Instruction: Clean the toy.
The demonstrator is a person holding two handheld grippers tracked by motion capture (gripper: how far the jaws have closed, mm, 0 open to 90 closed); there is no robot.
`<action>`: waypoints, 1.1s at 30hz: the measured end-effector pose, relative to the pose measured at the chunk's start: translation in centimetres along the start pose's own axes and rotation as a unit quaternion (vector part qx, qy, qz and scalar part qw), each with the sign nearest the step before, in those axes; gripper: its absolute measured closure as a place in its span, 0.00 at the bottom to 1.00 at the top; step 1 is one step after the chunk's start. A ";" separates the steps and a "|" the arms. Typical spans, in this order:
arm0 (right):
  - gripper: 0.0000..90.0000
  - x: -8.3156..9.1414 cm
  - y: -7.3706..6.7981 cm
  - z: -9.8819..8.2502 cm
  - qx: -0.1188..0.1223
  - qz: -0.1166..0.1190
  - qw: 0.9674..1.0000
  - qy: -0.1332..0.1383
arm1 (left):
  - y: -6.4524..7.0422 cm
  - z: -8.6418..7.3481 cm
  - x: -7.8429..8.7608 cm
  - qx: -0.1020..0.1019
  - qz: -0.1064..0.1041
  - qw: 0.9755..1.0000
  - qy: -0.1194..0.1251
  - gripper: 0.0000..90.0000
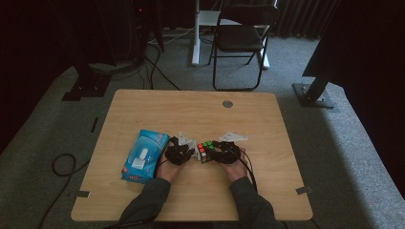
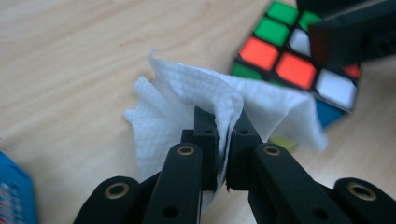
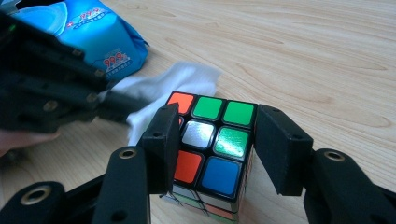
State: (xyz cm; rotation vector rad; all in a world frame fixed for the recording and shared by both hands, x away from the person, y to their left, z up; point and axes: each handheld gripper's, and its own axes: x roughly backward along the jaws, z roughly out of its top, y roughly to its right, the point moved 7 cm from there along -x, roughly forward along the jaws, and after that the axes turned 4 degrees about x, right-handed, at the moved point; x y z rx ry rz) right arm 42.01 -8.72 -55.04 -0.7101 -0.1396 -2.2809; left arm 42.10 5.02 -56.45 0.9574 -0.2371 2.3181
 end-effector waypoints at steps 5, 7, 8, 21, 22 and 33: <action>0.57 0.1 -0.2 0.0 0.010 0.012 1.000 -0.004 | -0.8 0.9 -0.5 0.014 0.013 1.000 0.003 0.95; 0.57 0.1 -0.3 0.0 0.021 0.018 1.000 -0.007 | -0.9 1.2 -0.7 0.018 0.012 1.000 0.005 0.95; 0.57 0.1 -0.4 0.0 0.024 0.022 0.999 -0.008 | -1.0 1.3 -0.7 0.019 0.012 1.000 0.005 0.95; 0.55 0.2 -0.4 0.0 0.028 0.035 0.999 -0.014 | -0.3 1.0 -1.1 0.021 -0.021 1.000 -0.005 0.95; 0.54 0.2 -0.4 0.0 0.028 0.033 0.999 -0.015 | -0.2 0.9 -1.1 0.021 -0.021 1.000 -0.006 0.95; 0.48 0.4 -0.1 -0.1 0.023 0.017 0.999 -0.019 | 0.3 -0.3 0.0 0.027 -0.033 0.999 -0.002 0.95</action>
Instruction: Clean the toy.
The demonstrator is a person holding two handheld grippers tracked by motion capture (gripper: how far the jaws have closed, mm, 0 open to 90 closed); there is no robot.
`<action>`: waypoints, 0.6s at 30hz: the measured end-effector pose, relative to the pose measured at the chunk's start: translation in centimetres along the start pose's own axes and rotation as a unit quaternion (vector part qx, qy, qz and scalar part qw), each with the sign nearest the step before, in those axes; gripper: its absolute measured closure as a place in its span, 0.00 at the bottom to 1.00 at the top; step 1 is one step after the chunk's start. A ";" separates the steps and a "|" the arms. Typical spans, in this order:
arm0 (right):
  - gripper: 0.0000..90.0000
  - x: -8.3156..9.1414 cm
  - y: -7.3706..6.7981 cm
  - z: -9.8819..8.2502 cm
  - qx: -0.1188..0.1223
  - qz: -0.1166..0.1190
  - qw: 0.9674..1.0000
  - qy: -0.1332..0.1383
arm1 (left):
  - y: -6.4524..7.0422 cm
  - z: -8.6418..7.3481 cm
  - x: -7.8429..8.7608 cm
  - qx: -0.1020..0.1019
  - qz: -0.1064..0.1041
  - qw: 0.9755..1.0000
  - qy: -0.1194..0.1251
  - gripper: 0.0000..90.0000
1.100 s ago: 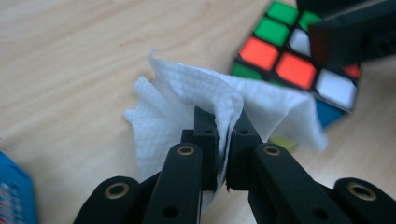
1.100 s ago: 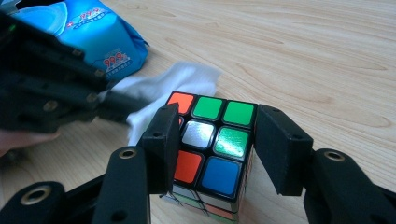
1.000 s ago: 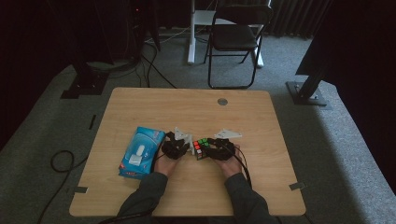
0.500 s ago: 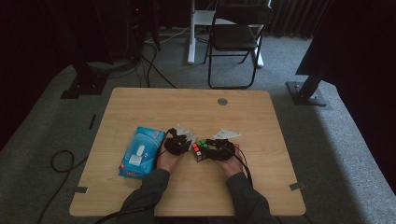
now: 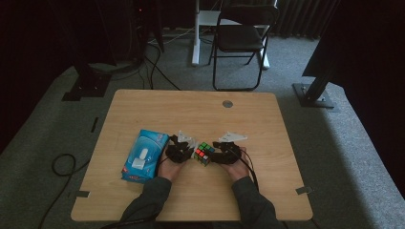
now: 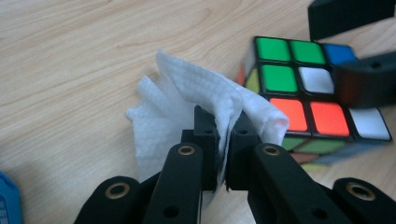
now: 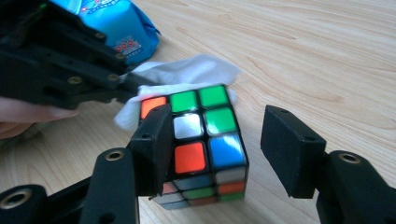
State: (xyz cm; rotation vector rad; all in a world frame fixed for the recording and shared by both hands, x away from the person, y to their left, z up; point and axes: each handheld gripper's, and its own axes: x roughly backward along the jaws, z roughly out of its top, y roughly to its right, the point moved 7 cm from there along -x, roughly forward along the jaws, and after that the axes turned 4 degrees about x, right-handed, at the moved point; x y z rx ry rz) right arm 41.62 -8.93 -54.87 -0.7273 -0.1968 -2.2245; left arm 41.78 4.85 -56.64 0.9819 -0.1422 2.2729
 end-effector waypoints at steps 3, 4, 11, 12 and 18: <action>0.49 0.1 0.2 0.0 -0.005 -0.006 1.000 -0.001 | 0.4 -0.3 0.1 -0.002 -0.005 1.000 0.001 0.95; 0.49 0.2 0.3 -0.1 -0.007 -0.009 1.000 -0.002 | 0.5 -0.4 0.1 -0.004 -0.006 1.000 0.000 0.95; 0.52 0.5 1.0 -0.1 -0.026 -0.018 1.000 -0.002 | 1.5 -0.8 0.3 -0.010 -0.011 1.000 -0.001 0.95; 0.52 0.5 1.0 -0.1 -0.026 -0.018 1.000 -0.002 | 1.5 -0.8 0.3 -0.010 -0.011 1.000 -0.001 0.95; 0.53 0.6 1.3 -0.2 -0.035 -0.021 0.999 0.001 | 2.0 -1.2 0.4 -0.019 -0.015 1.000 -0.001 0.95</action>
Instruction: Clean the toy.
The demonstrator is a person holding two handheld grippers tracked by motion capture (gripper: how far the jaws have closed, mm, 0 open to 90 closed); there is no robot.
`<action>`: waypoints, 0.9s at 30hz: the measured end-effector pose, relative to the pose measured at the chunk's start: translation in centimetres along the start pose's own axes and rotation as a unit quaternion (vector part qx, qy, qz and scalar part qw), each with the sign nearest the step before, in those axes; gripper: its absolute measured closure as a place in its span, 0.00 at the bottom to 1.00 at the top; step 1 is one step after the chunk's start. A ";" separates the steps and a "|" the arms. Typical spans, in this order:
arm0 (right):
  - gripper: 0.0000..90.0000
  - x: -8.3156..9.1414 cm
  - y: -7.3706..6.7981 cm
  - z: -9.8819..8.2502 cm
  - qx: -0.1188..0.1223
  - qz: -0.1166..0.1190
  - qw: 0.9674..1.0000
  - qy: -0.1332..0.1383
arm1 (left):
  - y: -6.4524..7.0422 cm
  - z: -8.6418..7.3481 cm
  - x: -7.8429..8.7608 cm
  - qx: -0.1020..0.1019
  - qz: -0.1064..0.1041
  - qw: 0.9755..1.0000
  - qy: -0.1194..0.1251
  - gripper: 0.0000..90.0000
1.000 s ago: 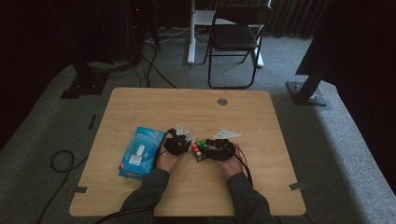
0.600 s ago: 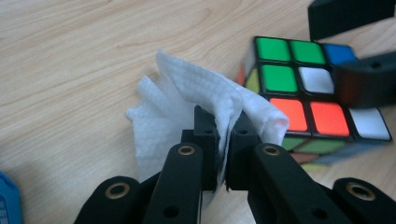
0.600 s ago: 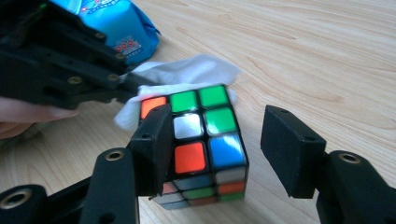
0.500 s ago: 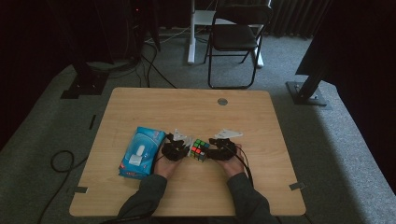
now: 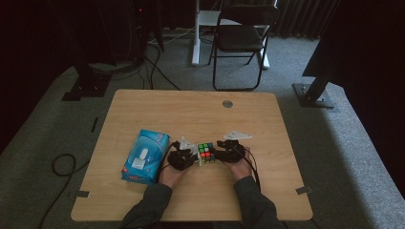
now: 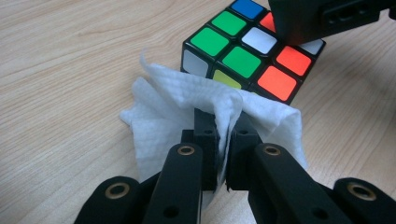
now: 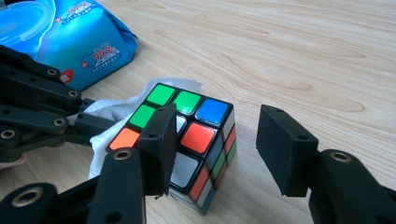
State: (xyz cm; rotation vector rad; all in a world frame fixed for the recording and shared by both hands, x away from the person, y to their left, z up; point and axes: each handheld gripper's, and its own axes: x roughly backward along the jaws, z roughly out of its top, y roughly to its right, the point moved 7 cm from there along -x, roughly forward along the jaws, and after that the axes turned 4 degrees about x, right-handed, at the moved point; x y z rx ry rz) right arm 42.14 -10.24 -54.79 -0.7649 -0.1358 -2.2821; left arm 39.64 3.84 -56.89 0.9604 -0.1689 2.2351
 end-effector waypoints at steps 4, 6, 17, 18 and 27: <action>0.52 -0.1 -0.4 0.1 0.004 0.005 1.000 0.005 | 0.2 0.0 0.0 -0.008 -0.001 1.000 0.000 0.95; 0.52 -0.2 -0.6 0.1 0.005 0.008 1.000 0.004 | 0.2 0.1 0.0 -0.007 0.000 1.000 0.001 0.95; 0.53 -0.8 -1.0 0.2 -0.006 0.022 1.000 -0.002 | -1.2 2.2 0.6 0.011 0.011 1.000 0.024 0.95; 0.54 -0.8 -1.0 0.2 -0.006 0.022 1.000 -0.001 | -1.2 2.3 0.5 0.014 0.011 0.999 0.027 0.95; 0.53 -0.8 -0.8 0.1 -0.011 0.025 1.000 -0.001 | -1.7 2.9 -0.2 0.025 0.018 0.999 0.027 0.95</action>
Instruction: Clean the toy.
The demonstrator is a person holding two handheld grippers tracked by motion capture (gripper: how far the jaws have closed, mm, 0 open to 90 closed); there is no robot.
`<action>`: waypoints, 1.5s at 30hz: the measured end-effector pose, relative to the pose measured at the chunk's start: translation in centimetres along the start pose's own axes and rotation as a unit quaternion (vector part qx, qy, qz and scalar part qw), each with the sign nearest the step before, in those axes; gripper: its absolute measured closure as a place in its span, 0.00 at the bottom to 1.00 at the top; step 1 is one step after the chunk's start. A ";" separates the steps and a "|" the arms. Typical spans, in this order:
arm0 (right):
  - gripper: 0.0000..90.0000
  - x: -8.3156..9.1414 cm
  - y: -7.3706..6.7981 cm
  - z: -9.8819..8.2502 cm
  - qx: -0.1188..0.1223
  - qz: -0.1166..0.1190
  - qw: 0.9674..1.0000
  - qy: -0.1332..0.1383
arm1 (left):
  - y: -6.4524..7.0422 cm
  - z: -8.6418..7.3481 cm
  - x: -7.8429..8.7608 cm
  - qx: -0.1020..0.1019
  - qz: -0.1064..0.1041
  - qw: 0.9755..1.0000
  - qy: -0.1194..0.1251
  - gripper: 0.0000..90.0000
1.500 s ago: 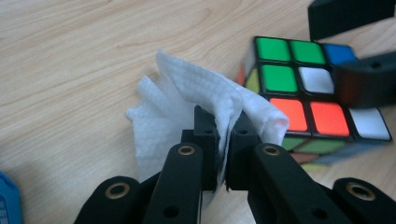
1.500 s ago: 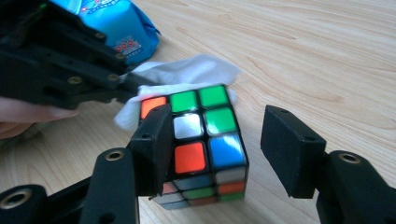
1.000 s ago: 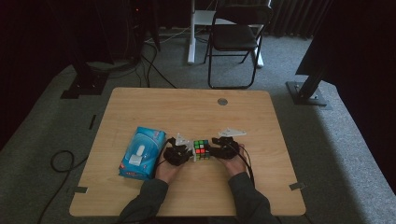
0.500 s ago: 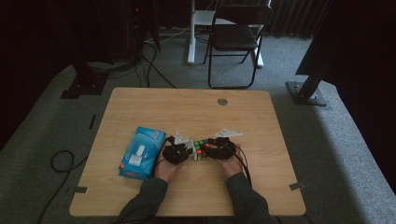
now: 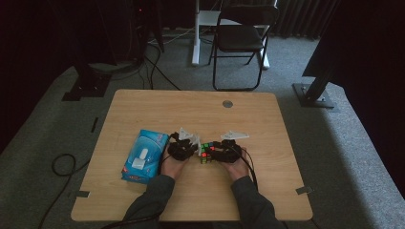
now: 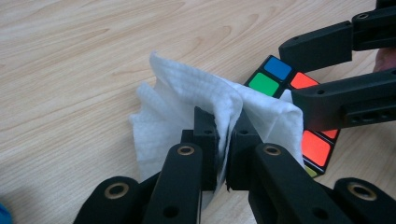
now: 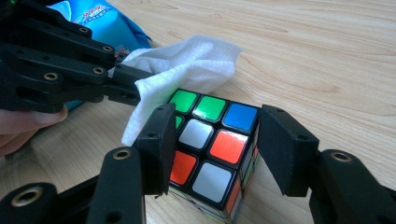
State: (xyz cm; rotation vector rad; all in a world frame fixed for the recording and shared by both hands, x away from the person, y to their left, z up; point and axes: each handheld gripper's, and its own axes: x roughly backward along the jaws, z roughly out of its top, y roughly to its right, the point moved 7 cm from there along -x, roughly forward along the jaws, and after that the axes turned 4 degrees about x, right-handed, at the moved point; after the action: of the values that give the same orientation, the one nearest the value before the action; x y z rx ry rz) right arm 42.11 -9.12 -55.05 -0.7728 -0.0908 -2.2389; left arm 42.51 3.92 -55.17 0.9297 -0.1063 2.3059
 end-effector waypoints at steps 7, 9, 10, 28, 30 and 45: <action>0.53 0.0 -0.1 0.0 0.002 -0.006 1.000 0.002 | 0.0 -0.7 -0.4 0.002 0.012 1.000 -0.011 0.95; 0.53 0.0 -0.1 0.0 0.002 -0.007 1.000 0.002 | 0.0 -1.0 -0.6 -0.002 0.015 1.000 -0.019 0.96; 0.53 0.0 -0.1 0.0 0.003 -0.006 1.000 0.002 | -0.1 -1.7 -1.2 -0.004 0.016 0.999 -0.030 0.96; 0.53 0.0 -0.1 0.0 0.001 -0.004 1.000 0.005 | 0.0 -1.4 0.3 0.017 -0.003 1.000 -0.003 0.96; 0.53 0.0 -0.1 0.0 0.000 -0.004 1.000 0.005 | 0.1 -1.2 0.6 0.016 -0.006 1.000 0.000 0.96; 0.53 0.0 -0.1 -0.1 -0.002 -0.005 1.000 0.007 | 1.0 -2.8 -0.7 0.010 -0.012 1.000 -0.027 0.96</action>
State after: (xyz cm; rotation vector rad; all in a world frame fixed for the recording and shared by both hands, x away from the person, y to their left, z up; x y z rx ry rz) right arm 42.02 -9.08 -55.10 -0.7600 -0.0843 -2.2538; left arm 40.64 3.60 -57.55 0.9986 -0.0942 2.2642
